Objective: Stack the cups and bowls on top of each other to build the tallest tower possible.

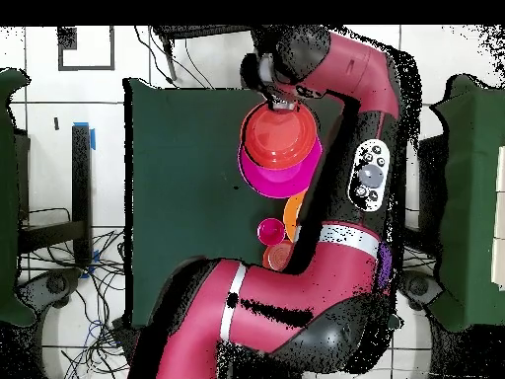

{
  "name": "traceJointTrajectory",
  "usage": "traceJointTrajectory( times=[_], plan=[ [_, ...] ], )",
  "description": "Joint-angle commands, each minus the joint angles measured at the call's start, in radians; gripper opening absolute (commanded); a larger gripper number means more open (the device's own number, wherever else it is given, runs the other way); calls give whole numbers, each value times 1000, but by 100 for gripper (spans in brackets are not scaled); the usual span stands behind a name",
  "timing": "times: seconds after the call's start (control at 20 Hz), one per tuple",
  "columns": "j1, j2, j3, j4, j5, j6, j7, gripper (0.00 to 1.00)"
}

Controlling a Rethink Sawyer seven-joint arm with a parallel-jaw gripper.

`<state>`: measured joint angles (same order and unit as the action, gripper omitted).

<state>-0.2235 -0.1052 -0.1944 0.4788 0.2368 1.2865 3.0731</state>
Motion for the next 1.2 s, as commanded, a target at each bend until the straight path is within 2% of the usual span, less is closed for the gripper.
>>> traceJointTrajectory(
  times=[0.05, 0.25, 0.45, 0.65, 0.75, 0.85, 0.9, 0.95, 1.0, 1.15, 1.2],
  plan=[
    [12, 77, 37, -150, 25, 148, 54, 0],
    [15, 118, 17, -223, 51, 180, 64, 0],
    [16, 173, -33, -296, 107, 196, 79, 0],
    [12, 233, -133, -354, 207, 191, 78, 0],
    [5, 266, -210, -379, 280, 181, 73, 0],
    [-6, 304, -314, -403, 385, 164, 62, 0],
    [-16, 330, -398, -420, 466, 156, 56, 0],
    [-24, 347, -449, -426, 518, 145, 46, 0],
    [-37, 371, -547, -440, 617, 139, 36, 0],
    [-77, 420, -788, -463, 856, 127, 4, 0],
    [-97, 431, -906, -473, 968, 142, -6, 0]
  ],
)
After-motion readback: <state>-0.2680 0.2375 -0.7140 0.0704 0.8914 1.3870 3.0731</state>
